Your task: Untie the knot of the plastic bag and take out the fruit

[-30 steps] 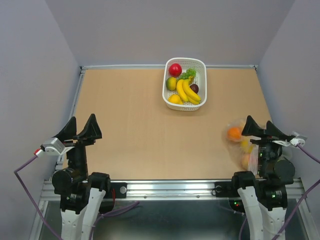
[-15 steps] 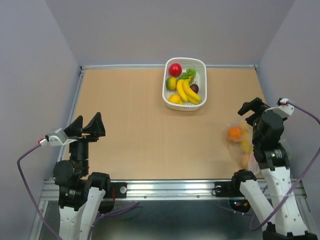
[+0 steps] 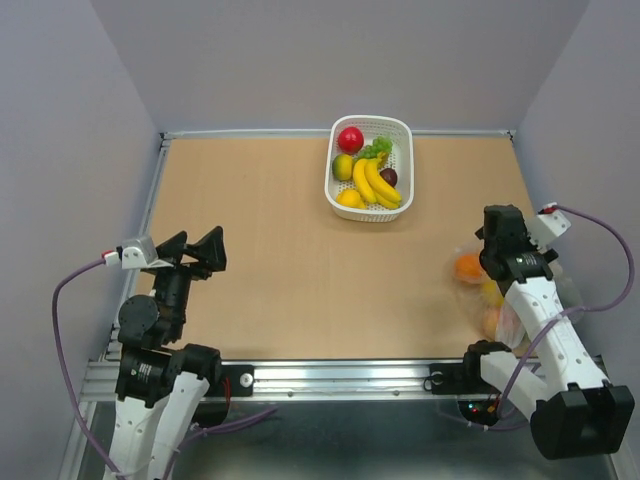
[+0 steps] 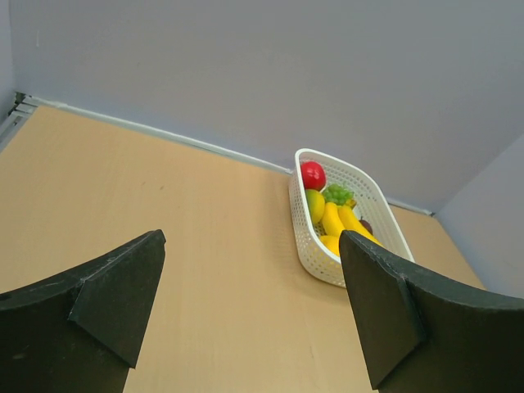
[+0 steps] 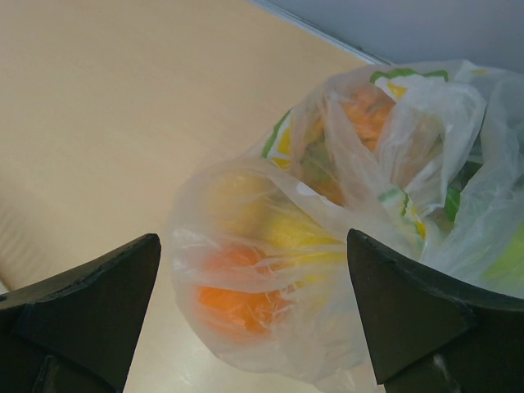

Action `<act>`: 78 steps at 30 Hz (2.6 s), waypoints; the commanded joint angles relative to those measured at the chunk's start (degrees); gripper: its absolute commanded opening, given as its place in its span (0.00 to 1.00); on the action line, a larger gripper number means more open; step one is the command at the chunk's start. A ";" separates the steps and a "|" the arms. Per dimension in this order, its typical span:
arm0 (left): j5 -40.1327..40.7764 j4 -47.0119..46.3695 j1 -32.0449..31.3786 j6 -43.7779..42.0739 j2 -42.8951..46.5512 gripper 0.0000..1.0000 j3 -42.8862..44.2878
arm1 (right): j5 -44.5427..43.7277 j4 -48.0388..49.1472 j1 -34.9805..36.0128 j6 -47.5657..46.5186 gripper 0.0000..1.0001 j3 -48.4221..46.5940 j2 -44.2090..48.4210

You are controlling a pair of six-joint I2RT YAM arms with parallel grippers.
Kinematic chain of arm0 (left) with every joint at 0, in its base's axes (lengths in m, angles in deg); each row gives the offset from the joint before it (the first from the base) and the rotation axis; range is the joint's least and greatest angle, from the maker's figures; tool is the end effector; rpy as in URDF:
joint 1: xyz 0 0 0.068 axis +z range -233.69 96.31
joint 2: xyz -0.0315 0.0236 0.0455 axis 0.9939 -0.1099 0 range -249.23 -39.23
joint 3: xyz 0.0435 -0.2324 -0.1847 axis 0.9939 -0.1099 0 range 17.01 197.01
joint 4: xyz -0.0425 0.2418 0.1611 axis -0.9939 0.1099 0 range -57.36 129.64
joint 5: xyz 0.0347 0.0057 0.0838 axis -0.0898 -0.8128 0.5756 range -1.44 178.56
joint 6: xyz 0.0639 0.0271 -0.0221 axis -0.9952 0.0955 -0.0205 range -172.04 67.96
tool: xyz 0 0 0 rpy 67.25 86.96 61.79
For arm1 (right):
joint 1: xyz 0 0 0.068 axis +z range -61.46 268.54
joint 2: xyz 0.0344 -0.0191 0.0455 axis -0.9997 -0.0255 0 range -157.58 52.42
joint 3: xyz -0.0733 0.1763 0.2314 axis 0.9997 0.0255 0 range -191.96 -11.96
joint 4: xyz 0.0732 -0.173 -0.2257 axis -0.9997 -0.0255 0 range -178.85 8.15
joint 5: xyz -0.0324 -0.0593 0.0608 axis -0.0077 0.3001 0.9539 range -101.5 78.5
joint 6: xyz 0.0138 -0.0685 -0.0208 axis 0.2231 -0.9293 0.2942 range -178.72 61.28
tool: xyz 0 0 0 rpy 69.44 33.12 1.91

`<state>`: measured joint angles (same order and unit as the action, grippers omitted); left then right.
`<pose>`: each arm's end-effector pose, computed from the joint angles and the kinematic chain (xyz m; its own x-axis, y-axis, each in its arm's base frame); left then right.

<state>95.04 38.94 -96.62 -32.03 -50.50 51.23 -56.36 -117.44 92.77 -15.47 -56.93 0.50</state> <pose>0.0948 -0.0147 0.3731 0.2224 -0.3999 -0.8891 0.2056 0.9107 -0.3582 0.2129 -0.0272 0.2900 -0.1718 0.4742 -0.8635 0.8015 0.5769 0.1574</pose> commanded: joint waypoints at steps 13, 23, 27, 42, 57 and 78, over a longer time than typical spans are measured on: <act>0.82 -1.73 -2.36 -1.55 1.16 0.98 1.47 | 0.73 3.33 0.43 8.27 0.46 6.47 -16.02; -1.29 -2.53 -1.75 -1.64 -0.68 0.98 0.94 | 23.28 7.21 1.31 -8.43 0.00 8.93 -5.74; -3.13 -3.05 -0.70 -1.55 -1.82 0.98 0.77 | 34.99 7.47 5.85 -7.92 0.01 9.81 -4.07; -14.56 -4.55 1.06 -1.73 -9.38 0.98 0.32 | 24.39 21.69 51.20 8.43 0.01 -5.37 -28.98; -20.81 -4.72 1.41 -1.38 -15.36 0.99 0.24 | 20.89 25.66 59.84 -4.56 0.84 -25.70 -39.77; -17.74 -6.13 -10.61 7.49 -22.48 0.99 -1.17 | 22.79 32.50 46.13 -6.51 0.89 -3.02 -22.86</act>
<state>74.15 36.25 -103.46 -28.54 -71.64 50.68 -37.50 -91.30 138.87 -26.73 -61.45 -20.07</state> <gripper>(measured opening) 0.986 0.896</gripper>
